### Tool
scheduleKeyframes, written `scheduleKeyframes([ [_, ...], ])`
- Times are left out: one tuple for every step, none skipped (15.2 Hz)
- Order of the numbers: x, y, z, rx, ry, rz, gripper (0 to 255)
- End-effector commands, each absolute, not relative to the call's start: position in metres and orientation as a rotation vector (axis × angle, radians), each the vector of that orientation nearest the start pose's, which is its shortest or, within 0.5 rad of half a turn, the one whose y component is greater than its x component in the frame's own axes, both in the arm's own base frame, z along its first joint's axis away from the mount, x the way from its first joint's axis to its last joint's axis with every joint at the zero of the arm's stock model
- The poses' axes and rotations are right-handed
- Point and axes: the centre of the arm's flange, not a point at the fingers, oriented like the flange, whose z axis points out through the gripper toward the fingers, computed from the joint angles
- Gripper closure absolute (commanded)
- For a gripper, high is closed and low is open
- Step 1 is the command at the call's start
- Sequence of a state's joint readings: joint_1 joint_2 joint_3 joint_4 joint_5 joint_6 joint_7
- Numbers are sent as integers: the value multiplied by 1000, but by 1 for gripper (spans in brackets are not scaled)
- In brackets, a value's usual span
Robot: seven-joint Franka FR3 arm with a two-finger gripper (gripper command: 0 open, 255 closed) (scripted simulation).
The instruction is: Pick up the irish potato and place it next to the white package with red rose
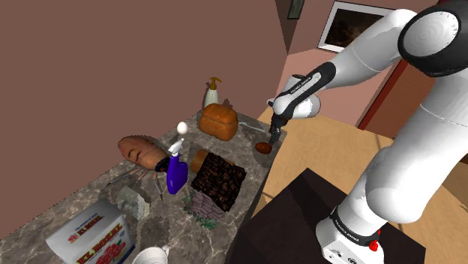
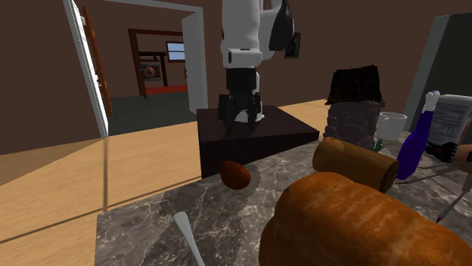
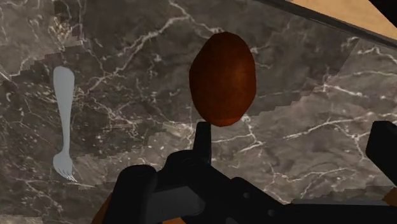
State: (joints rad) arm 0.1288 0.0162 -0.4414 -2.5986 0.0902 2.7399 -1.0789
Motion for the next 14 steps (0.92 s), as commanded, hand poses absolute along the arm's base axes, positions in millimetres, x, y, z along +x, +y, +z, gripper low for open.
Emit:
scheduleKeyframes([
  [443,-154,241,-2980,-1136,-197,0],
  [449,-158,230,-2966,-1164,-199,0],
  [455,-162,218,-2952,-1193,-202,0],
  [461,-165,207,-2938,-1221,-204,0],
  [467,-168,195,-2923,-1249,-206,0],
  [467,-168,195,-2923,-1250,-206,0],
  [467,-168,190,-2923,-1250,-206,0],
  [468,-168,185,-2923,-1250,-206,0],
  [469,-168,180,-2923,-1250,-206,0],
  [470,-168,174,-2923,-1250,-206,0],
  [470,-168,169,-2923,-1250,-206,0],
  [471,-168,164,-2923,-1250,-206,0],
  [472,-168,156,-2923,-1250,-206,0],
  [472,-168,156,-2923,-1250,-206,0],
])
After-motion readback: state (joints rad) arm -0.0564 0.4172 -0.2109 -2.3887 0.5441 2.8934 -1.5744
